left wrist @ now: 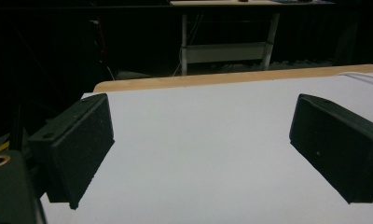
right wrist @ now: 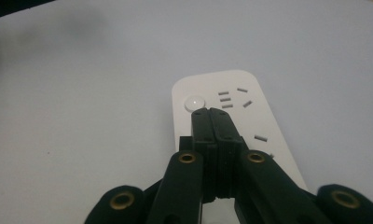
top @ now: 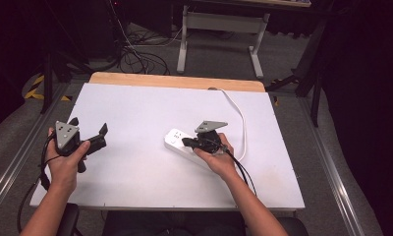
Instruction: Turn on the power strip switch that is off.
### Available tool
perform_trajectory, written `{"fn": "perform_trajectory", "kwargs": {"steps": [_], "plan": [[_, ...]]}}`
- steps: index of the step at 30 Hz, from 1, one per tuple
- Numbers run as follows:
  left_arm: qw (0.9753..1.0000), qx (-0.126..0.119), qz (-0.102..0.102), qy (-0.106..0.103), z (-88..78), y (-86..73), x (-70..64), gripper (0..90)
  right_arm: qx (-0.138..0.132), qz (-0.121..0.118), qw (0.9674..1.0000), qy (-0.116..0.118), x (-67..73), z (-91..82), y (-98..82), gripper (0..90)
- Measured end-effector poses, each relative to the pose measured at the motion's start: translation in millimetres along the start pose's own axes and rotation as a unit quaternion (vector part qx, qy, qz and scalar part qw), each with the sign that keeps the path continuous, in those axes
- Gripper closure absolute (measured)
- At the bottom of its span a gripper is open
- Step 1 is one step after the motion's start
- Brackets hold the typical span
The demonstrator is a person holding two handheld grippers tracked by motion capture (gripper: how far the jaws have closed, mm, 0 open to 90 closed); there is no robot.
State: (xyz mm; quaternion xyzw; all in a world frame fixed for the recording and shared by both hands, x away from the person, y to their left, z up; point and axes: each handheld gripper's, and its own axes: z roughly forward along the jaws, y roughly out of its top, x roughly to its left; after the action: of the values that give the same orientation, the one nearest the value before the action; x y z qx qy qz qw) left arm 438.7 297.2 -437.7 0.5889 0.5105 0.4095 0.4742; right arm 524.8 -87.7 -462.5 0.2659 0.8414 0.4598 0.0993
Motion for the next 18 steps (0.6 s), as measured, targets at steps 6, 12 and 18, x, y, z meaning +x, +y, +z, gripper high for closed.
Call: {"fn": "perform_trajectory", "kwargs": {"steps": [6, 12, 18], "plan": [[1.0000, 0.001, -0.001, 0.000, -0.4, -0.1, 0.0, 7.3, 0.016, 0.007, 0.9998, -0.005, -0.5, 4.0, -0.3, 90.0], [1.0000, 0.001, 0.000, 0.001, -0.7, -0.2, 0.8, 7.4, 0.026, 0.007, 0.9996, -0.011, 0.7, 6.6, 0.1, 90.0], [1.0000, 0.001, 0.001, 0.001, -1.1, -0.3, 0.5, 7.4, 0.028, 0.009, 0.9995, -0.013, 1.3, 6.9, 0.0, 90.0]]}}
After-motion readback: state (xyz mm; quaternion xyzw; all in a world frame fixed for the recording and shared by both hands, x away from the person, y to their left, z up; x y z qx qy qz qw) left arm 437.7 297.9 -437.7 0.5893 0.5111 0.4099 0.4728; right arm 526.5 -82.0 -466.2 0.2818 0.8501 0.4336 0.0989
